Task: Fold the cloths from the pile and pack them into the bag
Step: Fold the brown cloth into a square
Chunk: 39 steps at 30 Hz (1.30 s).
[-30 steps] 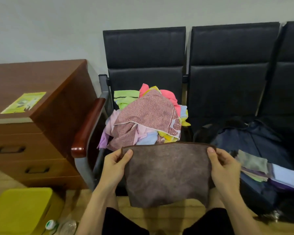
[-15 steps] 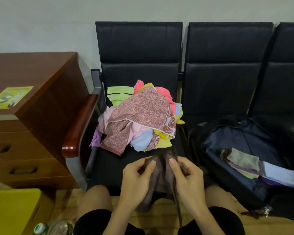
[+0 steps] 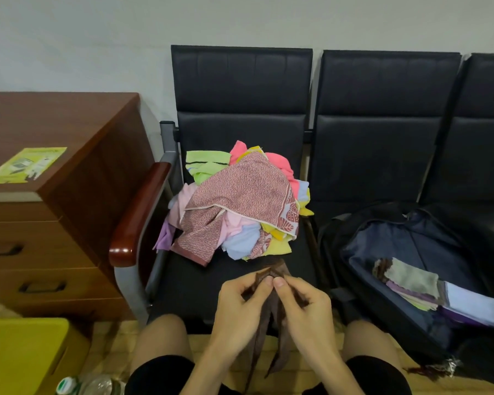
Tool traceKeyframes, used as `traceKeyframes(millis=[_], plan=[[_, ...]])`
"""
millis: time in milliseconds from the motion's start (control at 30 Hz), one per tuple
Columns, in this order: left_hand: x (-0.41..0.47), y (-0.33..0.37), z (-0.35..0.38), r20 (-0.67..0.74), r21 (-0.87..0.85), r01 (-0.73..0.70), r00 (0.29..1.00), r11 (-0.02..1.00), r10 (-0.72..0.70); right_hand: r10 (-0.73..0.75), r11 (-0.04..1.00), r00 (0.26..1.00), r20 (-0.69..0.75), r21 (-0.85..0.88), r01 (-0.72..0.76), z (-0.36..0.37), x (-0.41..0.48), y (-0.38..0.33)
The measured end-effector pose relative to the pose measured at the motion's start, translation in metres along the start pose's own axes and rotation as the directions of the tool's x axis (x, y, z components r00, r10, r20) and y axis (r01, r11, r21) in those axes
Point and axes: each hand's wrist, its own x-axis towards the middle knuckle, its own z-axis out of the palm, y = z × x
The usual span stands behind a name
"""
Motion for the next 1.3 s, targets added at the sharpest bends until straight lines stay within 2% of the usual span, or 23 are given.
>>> traceKeyframes(millis=[200,267,367,433,500,567,667,767,833,867,933,967,1033,1100,1300], plan=[[-0.004,-0.001,-0.002,0.049,-0.038,-0.061,0.997,0.997,0.062,0.129,0.990,0.979,0.157,0.044,-0.137,0.000,-0.003,-0.002],[-0.002,-0.005,-0.004,0.044,-0.009,-0.056,0.997,0.998,0.056,0.125,0.990,0.976,0.177,0.041,-0.134,-0.002,-0.002,-0.005],[0.005,-0.012,-0.011,0.041,0.032,-0.081,0.996,0.996,0.080,0.069,0.991,0.993,0.093,0.105,-0.079,-0.012,0.003,-0.004],[0.011,-0.013,-0.017,0.054,0.024,-0.074,0.996,0.997,0.072,0.091,0.985,0.996,-0.023,0.150,-0.086,-0.024,0.012,0.000],[0.017,-0.008,-0.025,0.101,-0.009,-0.050,0.994,0.999,0.050,0.127,0.981,0.990,-0.066,0.153,-0.116,-0.037,0.024,0.007],[0.024,-0.001,-0.031,0.166,-0.028,-0.062,0.984,0.998,0.065,0.183,0.972,0.983,0.021,0.148,-0.184,-0.047,0.035,0.013],[0.033,0.013,-0.039,0.253,-0.081,-0.107,0.960,0.991,0.124,0.278,0.905,0.917,0.287,0.242,-0.350,-0.051,0.048,0.016],[0.038,0.026,-0.043,0.327,-0.101,-0.129,0.932,0.987,0.155,0.213,0.858,0.840,0.498,0.316,-0.405,-0.054,0.055,0.012],[0.042,0.030,-0.048,0.345,-0.073,-0.144,0.925,0.987,0.160,0.151,0.890,0.828,0.539,0.290,-0.351,-0.054,0.058,0.004],[0.044,0.031,-0.050,0.339,-0.048,-0.154,0.927,0.987,0.162,0.112,0.919,0.860,0.497,0.277,-0.280,-0.054,0.059,-0.001],[0.048,0.026,-0.053,0.255,0.012,-0.187,0.950,0.982,0.178,-0.022,0.977,0.960,0.280,0.211,-0.039,-0.054,0.059,-0.017],[0.050,0.023,-0.054,0.192,0.030,-0.204,0.962,0.979,0.195,-0.126,0.986,0.978,0.166,0.132,0.105,-0.054,0.058,-0.028],[0.049,0.020,-0.050,0.092,0.017,-0.229,0.970,0.973,0.227,-0.303,0.951,0.948,0.097,-0.029,0.307,-0.053,0.056,-0.043],[0.047,0.023,-0.044,0.051,0.020,-0.272,0.961,0.962,0.271,-0.352,0.931,0.933,0.081,-0.071,0.358,-0.051,0.056,-0.050],[0.048,0.024,-0.040,0.085,-0.005,-0.309,0.947,0.951,0.309,-0.293,0.956,0.952,0.085,0.044,0.290,-0.058,0.053,-0.047]])
